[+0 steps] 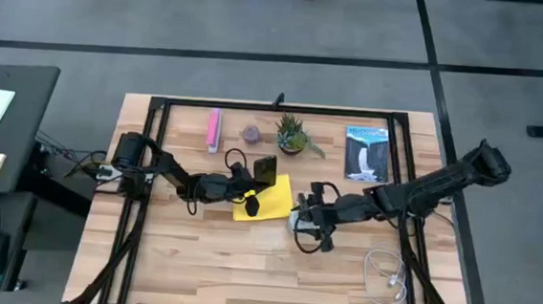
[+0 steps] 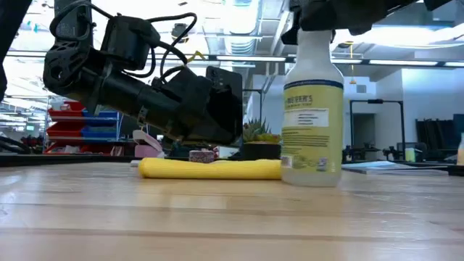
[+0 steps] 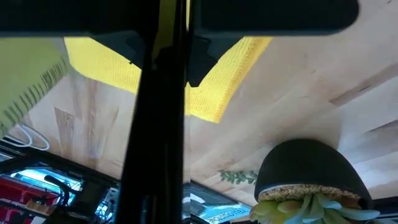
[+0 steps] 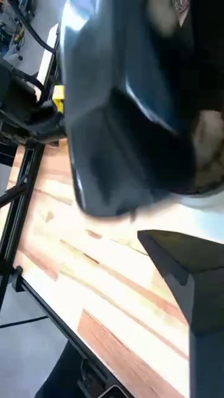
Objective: Apply microfiber cloth
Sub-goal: Spray the back of the cellphone with the spray bottle
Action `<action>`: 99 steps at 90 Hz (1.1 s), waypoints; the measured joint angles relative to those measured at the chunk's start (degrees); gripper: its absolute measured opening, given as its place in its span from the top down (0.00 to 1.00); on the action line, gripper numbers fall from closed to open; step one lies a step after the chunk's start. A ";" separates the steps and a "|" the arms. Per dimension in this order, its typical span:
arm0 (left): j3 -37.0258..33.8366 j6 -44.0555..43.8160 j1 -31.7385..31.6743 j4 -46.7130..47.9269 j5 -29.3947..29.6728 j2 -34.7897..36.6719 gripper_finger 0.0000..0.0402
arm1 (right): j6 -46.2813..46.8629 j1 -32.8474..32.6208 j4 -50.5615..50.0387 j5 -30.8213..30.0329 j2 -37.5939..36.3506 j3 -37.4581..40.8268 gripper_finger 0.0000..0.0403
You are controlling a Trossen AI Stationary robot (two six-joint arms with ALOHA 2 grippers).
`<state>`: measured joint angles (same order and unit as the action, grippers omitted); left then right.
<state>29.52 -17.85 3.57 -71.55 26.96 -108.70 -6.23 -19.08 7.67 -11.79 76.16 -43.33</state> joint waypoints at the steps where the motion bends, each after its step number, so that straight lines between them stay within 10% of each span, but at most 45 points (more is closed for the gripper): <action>1: 0.00 0.00 0.00 0.01 -0.01 0.00 0.97 | -0.03 -0.02 -0.08 0.00 0.00 0.00 0.38; 99: 0.00 -0.22 -0.02 0.07 -0.02 0.02 0.97 | 11.56 -5.45 -25.62 -11.12 -12.20 -0.11 0.37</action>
<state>29.52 -18.06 3.55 -71.48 26.94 -108.69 5.33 -24.54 -17.96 -22.92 63.96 -43.44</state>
